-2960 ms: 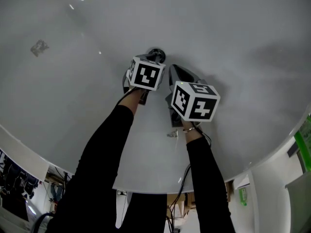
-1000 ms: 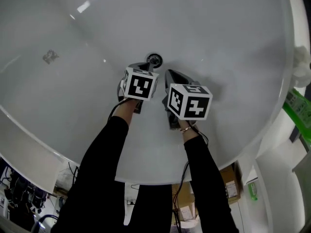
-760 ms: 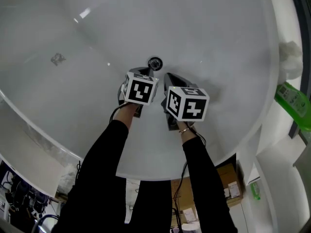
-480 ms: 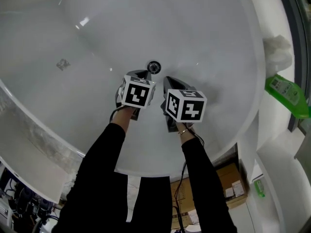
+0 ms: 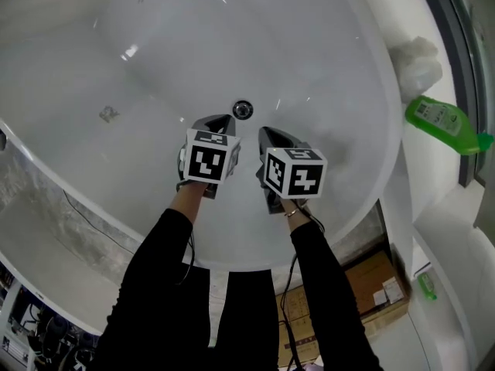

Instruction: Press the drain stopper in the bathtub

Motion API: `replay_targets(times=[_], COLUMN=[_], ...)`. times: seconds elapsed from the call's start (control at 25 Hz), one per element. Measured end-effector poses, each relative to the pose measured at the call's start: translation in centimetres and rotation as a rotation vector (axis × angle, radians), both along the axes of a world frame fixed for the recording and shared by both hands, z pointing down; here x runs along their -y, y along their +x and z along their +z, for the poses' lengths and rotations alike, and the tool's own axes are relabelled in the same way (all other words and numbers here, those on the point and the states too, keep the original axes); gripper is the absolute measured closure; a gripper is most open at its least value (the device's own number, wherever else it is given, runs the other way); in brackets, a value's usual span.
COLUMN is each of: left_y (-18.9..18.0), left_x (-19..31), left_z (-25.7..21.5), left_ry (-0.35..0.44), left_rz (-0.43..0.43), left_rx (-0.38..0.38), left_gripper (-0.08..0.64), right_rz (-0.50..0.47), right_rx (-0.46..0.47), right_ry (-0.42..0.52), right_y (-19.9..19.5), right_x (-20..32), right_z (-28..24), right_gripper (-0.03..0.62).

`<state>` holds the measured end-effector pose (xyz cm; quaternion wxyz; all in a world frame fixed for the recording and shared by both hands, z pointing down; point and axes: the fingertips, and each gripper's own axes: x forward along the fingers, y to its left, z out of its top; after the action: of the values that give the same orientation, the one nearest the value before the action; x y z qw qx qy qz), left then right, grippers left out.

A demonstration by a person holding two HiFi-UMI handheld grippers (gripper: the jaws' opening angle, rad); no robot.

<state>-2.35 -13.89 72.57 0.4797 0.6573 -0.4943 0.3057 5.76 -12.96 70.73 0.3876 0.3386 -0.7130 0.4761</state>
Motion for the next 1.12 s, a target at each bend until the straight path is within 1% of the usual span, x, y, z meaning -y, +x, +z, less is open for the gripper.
replay_targets(times=[0.24, 0.64, 1.12], left_y=[-0.5, -1.7, -1.1], left_x=[-0.5, -1.0, -1.9], left_z=[-2.8, -6.7, -10.3], left_ry=[0.025, 0.052, 0.088], left_rz=[0.029, 0.058, 0.102], left_rx=[0.001, 0.005, -0.010], left_gripper=[0.555, 0.555, 0.555], right_rz=[0.030, 0.060, 0.065], right_rx=[-0.002, 0.022, 0.018], right_ry=[0.014, 0.039, 0.063], right_y=[0.4, -0.1, 0.2], right_x=[-0.4, -1.3, -2.7], right_z=[-2.0, -4.8, -7.0], right_gripper=[0.591, 0.591, 0.591])
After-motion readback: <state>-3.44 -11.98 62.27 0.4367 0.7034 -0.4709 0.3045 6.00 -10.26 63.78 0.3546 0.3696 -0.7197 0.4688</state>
